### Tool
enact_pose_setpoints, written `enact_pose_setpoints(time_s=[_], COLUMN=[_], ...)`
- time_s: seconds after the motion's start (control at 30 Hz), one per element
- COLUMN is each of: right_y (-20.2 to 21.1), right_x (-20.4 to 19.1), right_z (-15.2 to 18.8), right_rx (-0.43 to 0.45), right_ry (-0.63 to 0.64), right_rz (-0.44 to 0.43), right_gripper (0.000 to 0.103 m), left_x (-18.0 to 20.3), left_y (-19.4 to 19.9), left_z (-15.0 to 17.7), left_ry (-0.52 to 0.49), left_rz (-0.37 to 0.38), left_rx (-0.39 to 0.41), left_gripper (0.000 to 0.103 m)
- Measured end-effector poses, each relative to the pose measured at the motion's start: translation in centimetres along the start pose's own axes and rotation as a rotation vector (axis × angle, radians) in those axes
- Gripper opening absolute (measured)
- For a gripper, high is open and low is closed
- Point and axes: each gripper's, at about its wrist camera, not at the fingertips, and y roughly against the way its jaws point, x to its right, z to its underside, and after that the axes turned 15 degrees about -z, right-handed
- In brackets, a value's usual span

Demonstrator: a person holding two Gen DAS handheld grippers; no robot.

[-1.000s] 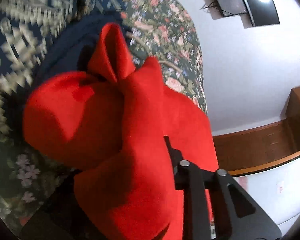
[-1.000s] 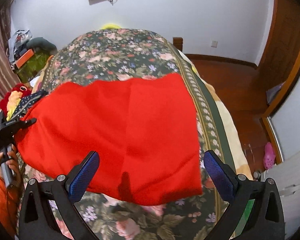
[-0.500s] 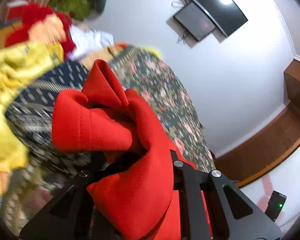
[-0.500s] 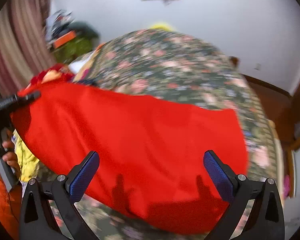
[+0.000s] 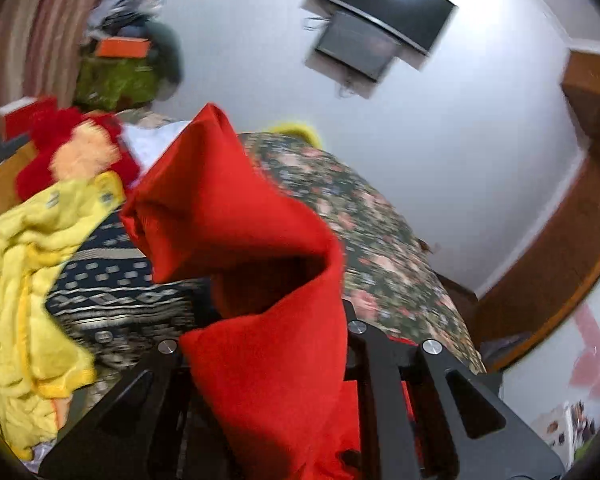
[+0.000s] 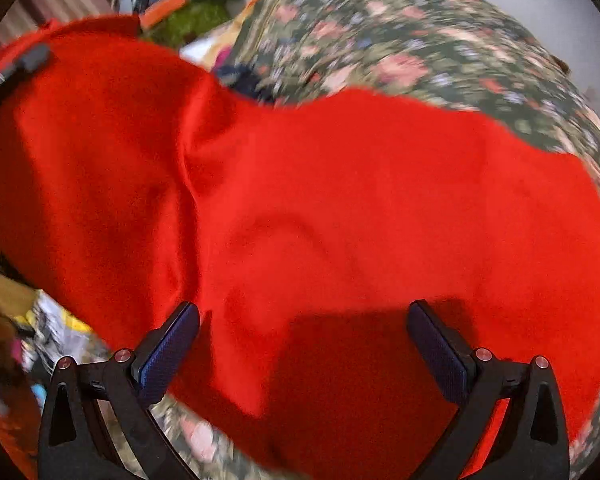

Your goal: Fold large clothes

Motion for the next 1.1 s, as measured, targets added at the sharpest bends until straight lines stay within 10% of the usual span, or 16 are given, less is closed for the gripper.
enact_pose_setpoints(time_s=[0.27, 0.47, 0.83, 1.1], right_y=[14.3, 20.0, 21.2, 23.3], right_x=[5.7, 9.8, 12.4, 10.3], right_z=[3.9, 8.0, 12.7, 13.1], right_rx=[0.257, 0.315, 0.295, 0.331], right_ry=[-0.055, -0.134, -0.192, -0.163], right_rz=[0.156, 0.251, 0.263, 0.262], right_gripper=[0.103, 0.103, 0.103, 0.103], left_x=[12.2, 18.4, 21.8, 20.5], left_y=[-0.2, -3.8, -4.3, -1.2], left_z=[2.8, 8.7, 18.1, 18.3], left_ry=[-0.197, -0.291, -0.589, -0.644], left_rz=[0.155, 0.200, 0.178, 0.201], left_rx=[-0.035, -0.241, -0.408, -0.439], left_gripper=[0.013, 0.013, 0.014, 0.029])
